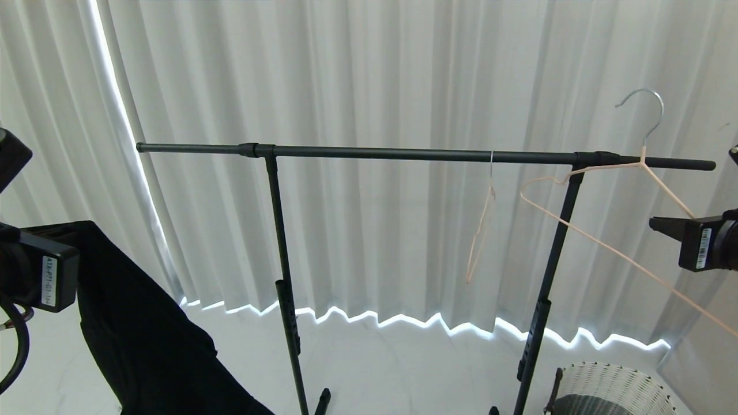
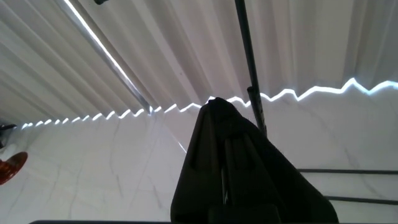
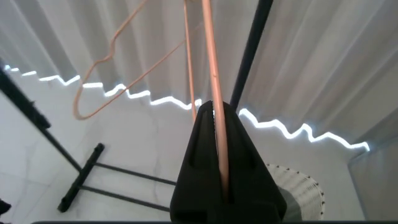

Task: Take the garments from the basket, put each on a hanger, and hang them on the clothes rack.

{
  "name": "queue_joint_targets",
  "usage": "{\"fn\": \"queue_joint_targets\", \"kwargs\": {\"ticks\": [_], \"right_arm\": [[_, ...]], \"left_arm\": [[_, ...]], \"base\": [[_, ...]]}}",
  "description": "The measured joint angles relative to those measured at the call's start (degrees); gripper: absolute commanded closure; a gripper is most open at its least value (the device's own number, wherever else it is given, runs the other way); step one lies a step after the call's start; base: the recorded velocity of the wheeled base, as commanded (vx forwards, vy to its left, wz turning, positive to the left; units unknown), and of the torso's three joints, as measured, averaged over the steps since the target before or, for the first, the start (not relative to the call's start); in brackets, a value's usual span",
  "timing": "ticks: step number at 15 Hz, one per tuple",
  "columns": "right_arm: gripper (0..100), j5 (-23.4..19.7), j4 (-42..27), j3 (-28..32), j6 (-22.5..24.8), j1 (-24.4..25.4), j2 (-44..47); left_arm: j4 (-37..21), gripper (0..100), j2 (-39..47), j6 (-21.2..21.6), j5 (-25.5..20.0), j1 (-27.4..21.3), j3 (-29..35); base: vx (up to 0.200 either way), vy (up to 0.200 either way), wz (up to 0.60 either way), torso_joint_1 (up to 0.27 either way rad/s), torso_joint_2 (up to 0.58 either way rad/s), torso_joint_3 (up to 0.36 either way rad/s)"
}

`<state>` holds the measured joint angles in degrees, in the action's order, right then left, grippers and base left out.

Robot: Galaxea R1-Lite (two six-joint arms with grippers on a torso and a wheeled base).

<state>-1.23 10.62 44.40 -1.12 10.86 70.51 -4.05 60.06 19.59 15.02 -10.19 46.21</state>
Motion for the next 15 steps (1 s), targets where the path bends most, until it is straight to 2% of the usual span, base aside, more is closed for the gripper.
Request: {"fn": "queue_joint_targets", "kwargs": {"ticks": [4, 7, 9, 11, 13, 15], "right_arm": [[100, -0.05, 0.00, -0.02, -2.67, 8.13, -2.05], [100, -0.02, -0.04, -0.05, -7.25, 17.75, -2.73], [100, 0.00, 0.02, -0.49, -11.02, 26.21, -2.95], [100, 0.11, 0.00, -1.55, -12.95, 34.06, -2.79], [100, 0.17, -0.02, -3.08, -14.93, 41.07, -2.73], [100, 0.15, 0.02, -3.80, -16.20, 45.56, -2.60]], "left_arm": [[0.74, 100, 1.01, 0.04, 0.00, -0.94, 0.17], [2.16, 100, 2.00, 0.09, 0.00, -4.77, 0.04], [2.35, 100, 3.39, -0.16, -0.09, -7.61, 0.87], [2.30, 100, 5.32, -2.00, -0.22, -9.42, 2.29], [2.08, 100, 8.70, -5.61, -0.16, -10.80, 5.44], [1.84, 100, 12.92, -8.59, -0.09, -11.43, 8.98]], "base": [[-0.200, 0.000, 0.00, 0.004, 0.01, -0.002], [0.000, 0.000, 0.00, 0.000, 0.00, 0.000], [0.000, 0.000, 0.00, 0.000, 0.00, 0.000], [0.000, 0.000, 0.00, 0.000, 0.00, 0.000], [0.000, 0.000, 0.00, 0.000, 0.00, 0.000], [0.000, 0.000, 0.00, 0.000, 0.00, 0.000]]}}
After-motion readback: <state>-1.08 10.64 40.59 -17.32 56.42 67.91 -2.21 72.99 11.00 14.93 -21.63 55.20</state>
